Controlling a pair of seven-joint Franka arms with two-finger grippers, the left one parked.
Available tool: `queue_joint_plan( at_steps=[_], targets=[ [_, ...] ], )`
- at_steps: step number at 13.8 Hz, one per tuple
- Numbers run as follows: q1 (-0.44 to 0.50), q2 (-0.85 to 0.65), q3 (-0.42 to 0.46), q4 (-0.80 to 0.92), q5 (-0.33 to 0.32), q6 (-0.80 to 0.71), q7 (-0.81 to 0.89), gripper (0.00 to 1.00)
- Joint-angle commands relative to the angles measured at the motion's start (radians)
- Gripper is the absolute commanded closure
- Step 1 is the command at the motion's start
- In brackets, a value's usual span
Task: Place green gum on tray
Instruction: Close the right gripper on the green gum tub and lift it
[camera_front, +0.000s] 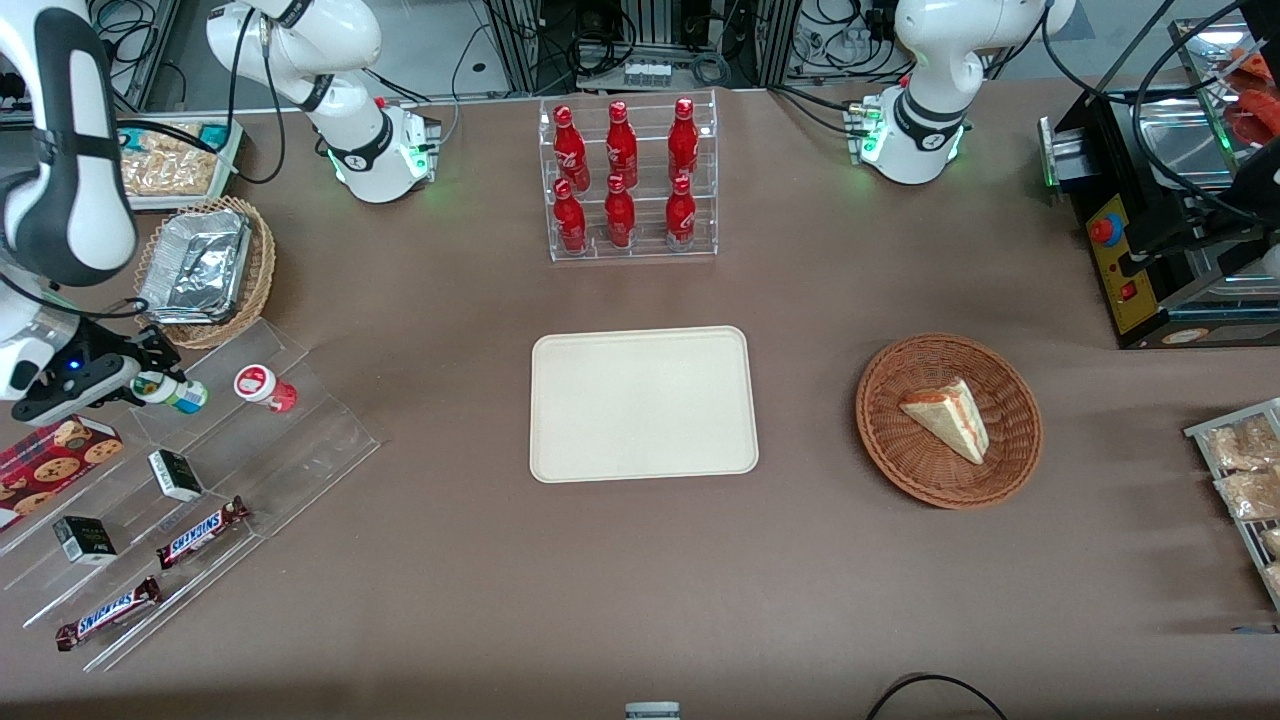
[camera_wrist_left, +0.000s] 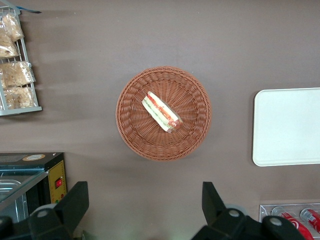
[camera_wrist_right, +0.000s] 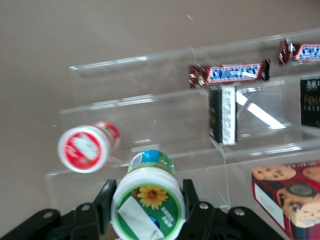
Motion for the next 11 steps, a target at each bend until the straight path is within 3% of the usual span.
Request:
queue_joint_plan(
  at_steps=[1, 5, 11],
  targets=[
    [0.057, -0.001, 0.000, 0.162, 0.028, -0.180, 0.068, 1.00],
    [0.222, 0.007, 0.011, 0.315, 0.029, -0.356, 0.324, 1.00],
    [0.535, 0.030, 0.009, 0.358, 0.027, -0.361, 0.801, 1.00]
  ],
)
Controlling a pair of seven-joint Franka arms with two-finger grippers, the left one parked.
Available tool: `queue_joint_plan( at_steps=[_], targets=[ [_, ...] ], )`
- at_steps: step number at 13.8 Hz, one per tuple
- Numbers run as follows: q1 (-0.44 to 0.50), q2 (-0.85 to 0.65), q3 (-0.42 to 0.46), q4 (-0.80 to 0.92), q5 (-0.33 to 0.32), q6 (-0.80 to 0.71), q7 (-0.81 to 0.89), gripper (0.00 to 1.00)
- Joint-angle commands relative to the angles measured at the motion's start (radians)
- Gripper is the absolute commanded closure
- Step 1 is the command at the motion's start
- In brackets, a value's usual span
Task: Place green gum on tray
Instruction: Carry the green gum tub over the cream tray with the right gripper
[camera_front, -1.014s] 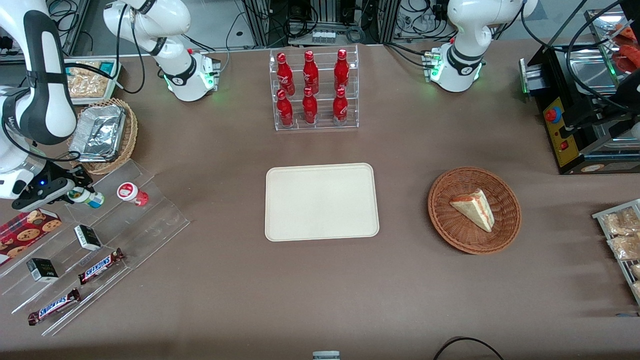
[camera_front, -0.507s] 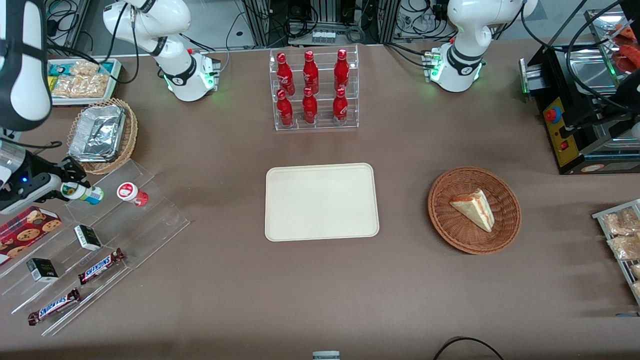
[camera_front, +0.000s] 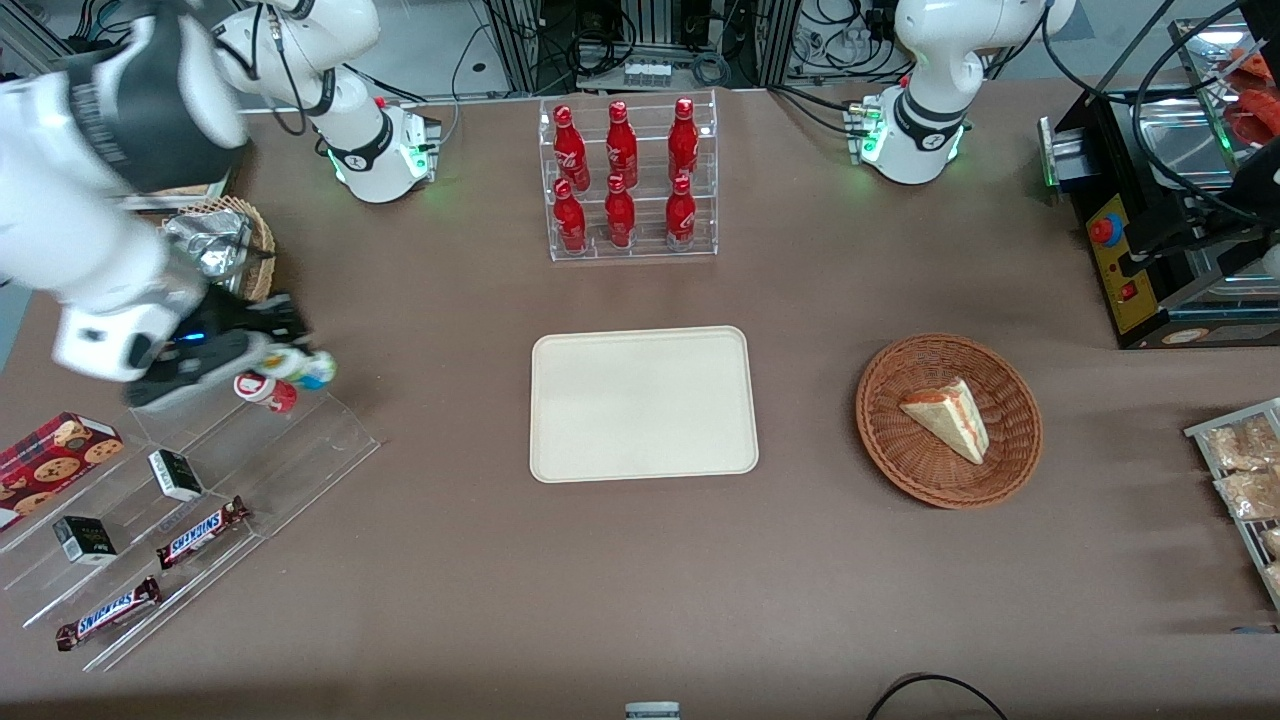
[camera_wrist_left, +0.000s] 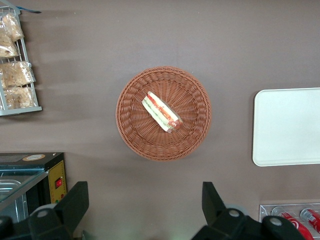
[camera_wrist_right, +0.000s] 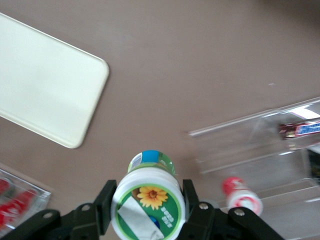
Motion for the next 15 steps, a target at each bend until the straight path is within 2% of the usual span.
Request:
queue_joint_plan(
  at_steps=[1, 6, 8, 11, 15],
  targets=[
    [0.116, 0.057, -0.015, 0.068, 0.012, -0.026, 0.201, 1.00],
    [0.291, 0.239, -0.005, 0.185, 0.012, 0.016, 0.577, 1.00],
    [0.293, 0.307, 0.092, 0.215, 0.006, 0.065, 0.708, 1.00],
    [0.297, 0.417, 0.181, 0.240, 0.000, 0.190, 0.893, 1.00],
    [0.336, 0.520, 0.197, 0.240, -0.017, 0.310, 0.978, 1.00]
  ],
)
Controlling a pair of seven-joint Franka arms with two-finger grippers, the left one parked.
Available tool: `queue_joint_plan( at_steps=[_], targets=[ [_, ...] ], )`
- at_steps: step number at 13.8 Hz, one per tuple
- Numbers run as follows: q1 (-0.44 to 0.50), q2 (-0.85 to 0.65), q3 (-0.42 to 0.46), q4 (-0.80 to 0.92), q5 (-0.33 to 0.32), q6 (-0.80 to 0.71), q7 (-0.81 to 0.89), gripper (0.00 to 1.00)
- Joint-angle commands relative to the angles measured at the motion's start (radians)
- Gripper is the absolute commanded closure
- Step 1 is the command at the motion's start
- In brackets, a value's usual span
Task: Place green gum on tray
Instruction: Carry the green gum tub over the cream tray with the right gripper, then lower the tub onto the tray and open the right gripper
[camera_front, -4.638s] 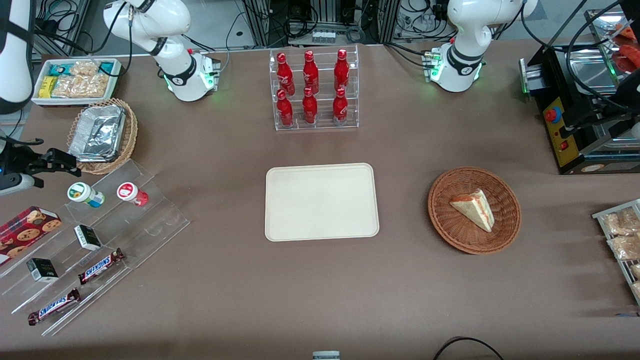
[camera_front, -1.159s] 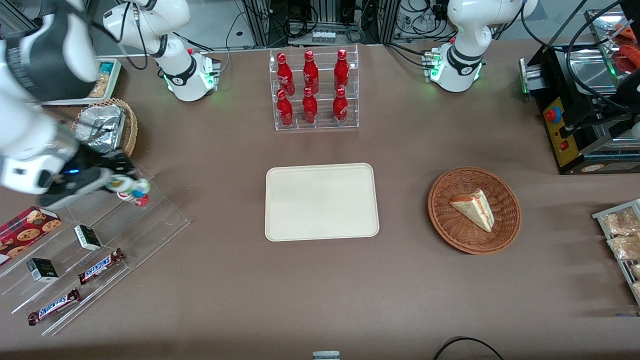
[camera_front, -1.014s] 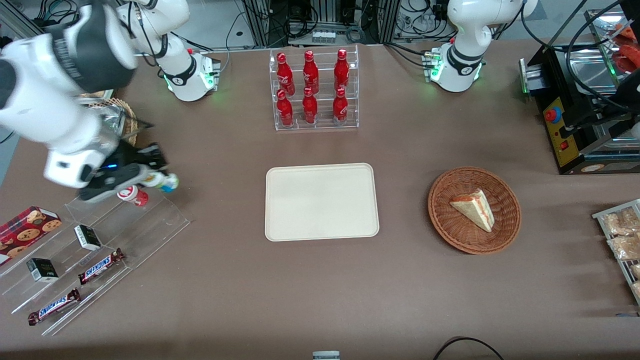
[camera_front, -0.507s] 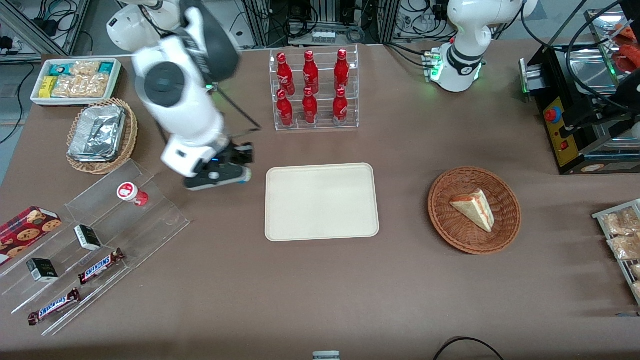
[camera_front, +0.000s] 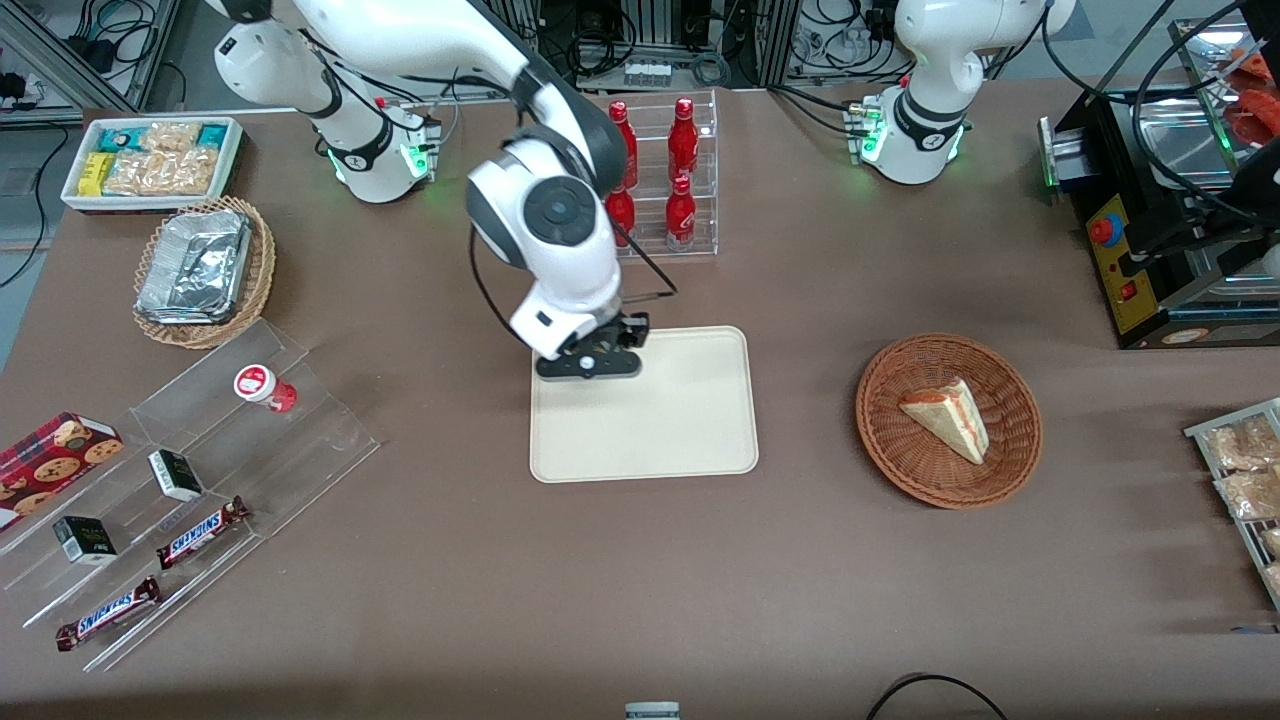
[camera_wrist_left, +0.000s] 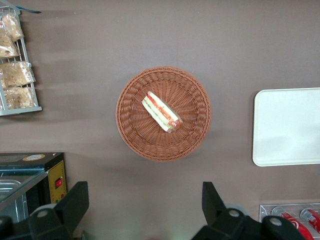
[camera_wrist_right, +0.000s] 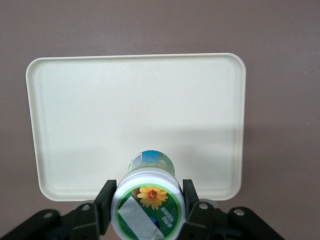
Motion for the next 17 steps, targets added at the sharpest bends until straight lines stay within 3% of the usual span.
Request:
queue_joint_plan(
  at_steps=[1, 17],
  targets=[
    [0.022, 0.081, -0.001, 0.056, -0.021, 0.042, 0.051, 1.00],
    [0.047, 0.233, 0.000, 0.049, -0.031, 0.208, 0.111, 1.00]
  ],
)
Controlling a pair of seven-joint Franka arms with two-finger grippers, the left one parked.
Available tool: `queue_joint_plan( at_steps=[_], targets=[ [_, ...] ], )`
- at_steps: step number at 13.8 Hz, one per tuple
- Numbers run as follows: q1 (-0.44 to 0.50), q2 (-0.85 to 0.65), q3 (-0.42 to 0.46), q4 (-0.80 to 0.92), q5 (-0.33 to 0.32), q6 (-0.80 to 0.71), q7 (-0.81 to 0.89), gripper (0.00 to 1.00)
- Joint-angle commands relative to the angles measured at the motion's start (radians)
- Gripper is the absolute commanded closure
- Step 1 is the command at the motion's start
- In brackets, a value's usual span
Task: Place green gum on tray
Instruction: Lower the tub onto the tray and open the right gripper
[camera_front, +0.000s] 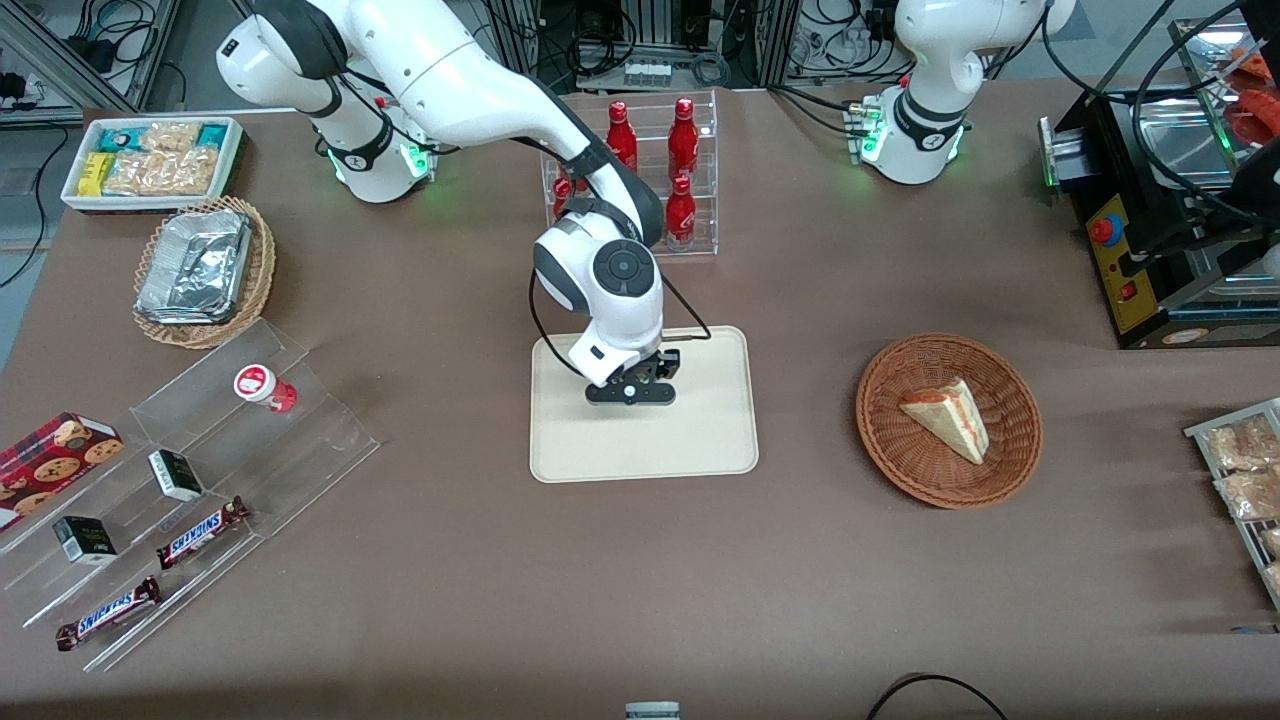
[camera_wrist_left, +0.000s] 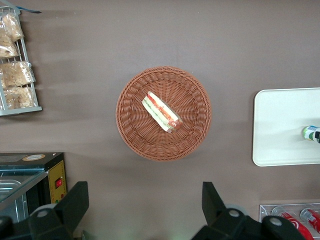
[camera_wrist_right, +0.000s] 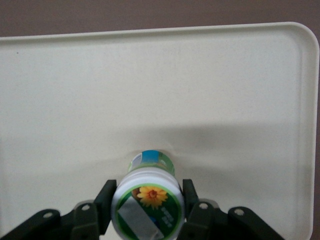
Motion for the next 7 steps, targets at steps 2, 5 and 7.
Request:
queue_joint_plan(
  at_steps=[2, 5, 7],
  targets=[
    [0.002, 0.037, 0.000, 0.037, -0.003, 0.014, 0.025, 0.93],
    [0.002, 0.042, 0.000, 0.037, 0.001, 0.030, 0.025, 0.32],
    [-0.004, 0.033, 0.000, 0.037, 0.001, 0.028, 0.016, 0.00]
  ],
)
